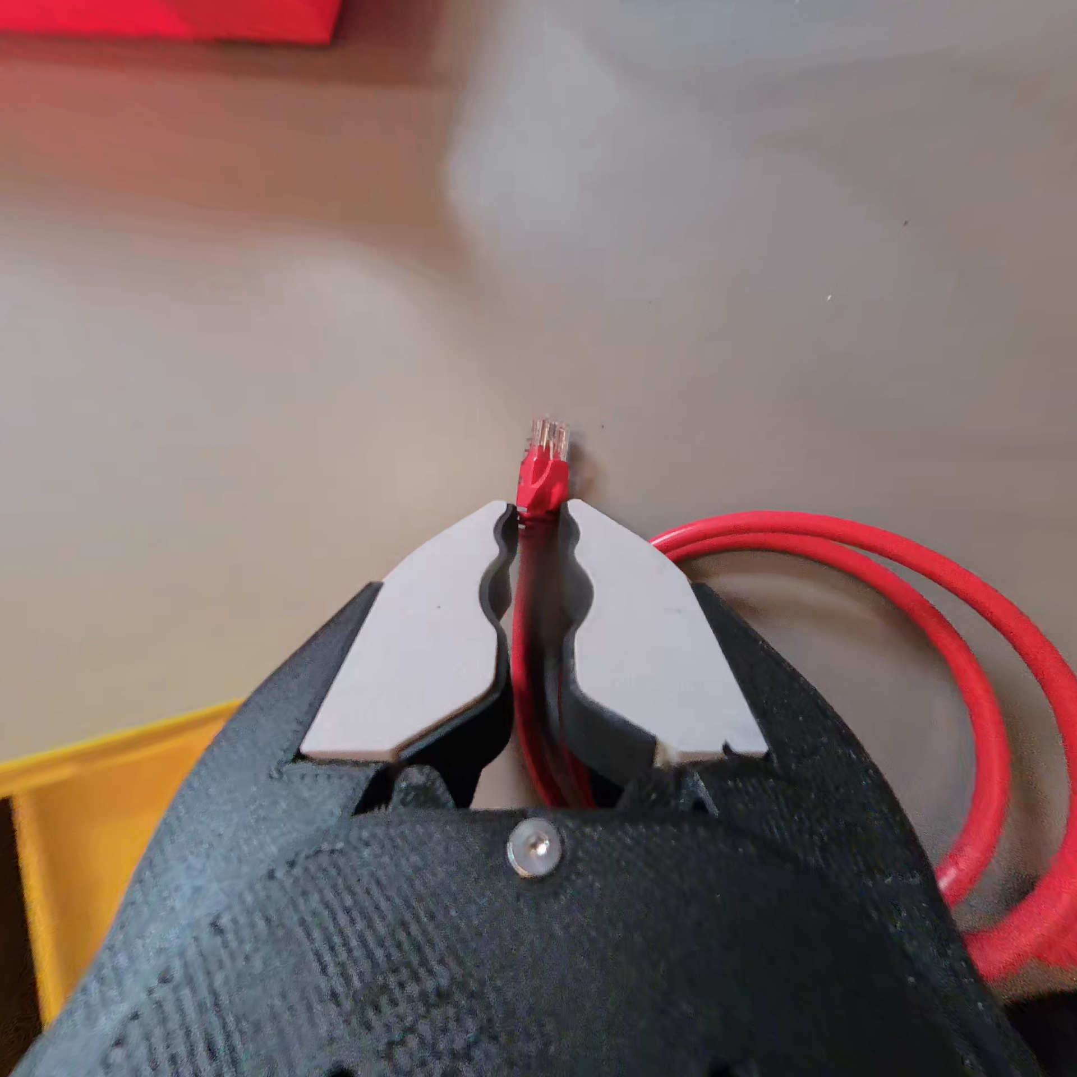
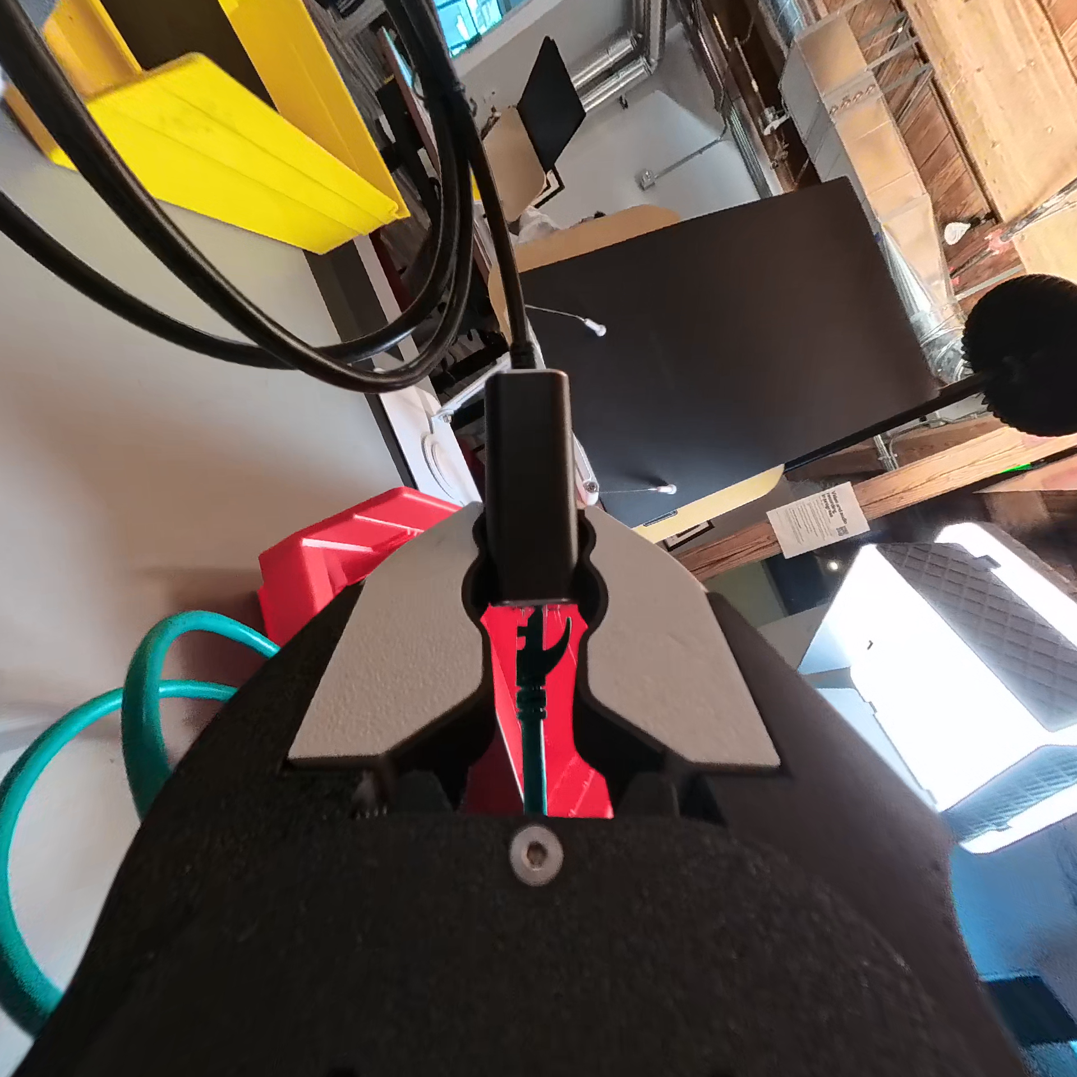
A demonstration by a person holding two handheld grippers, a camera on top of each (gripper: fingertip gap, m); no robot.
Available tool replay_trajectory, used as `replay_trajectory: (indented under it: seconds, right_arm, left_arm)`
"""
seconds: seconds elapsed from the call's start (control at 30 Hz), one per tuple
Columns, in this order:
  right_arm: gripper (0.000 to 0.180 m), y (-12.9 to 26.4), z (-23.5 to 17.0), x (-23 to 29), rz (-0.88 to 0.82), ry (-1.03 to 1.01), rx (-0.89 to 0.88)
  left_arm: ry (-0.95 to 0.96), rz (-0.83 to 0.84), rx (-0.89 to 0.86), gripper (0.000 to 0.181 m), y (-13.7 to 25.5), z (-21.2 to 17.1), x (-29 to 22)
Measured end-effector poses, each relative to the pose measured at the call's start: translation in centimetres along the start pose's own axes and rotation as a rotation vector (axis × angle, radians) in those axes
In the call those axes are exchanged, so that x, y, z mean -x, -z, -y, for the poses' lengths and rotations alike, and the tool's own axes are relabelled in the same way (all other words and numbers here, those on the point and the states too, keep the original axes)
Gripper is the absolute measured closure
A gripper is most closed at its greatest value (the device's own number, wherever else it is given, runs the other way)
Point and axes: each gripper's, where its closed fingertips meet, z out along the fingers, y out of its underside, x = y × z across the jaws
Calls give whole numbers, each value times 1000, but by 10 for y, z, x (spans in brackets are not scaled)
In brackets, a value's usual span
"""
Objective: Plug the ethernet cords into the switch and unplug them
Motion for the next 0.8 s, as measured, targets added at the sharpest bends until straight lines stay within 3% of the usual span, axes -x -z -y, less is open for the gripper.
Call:
replay_trajectory:
  seconds: [0.03,0.27,0.37,0.53,0.8]
  right_arm:
    - [154,0,-1,1,1,19,2]
    - [154,3,8,28,100,182,-62]
    - [154,2,19,50,148,285,-94]
    - [154,-1,45,97,231,440,-146]
    - [154,12,58,124,272,484,-237]
  left_arm:
    - [55,-35,-19,167,4,-1,-3]
    - [185,-249,-382,169,101,40,-15]
    - [198,-273,-429,169,126,61,-23]
    - [255,-346,-245,169,90,80,-44]
    - [351,-489,-47,172,31,86,-63]
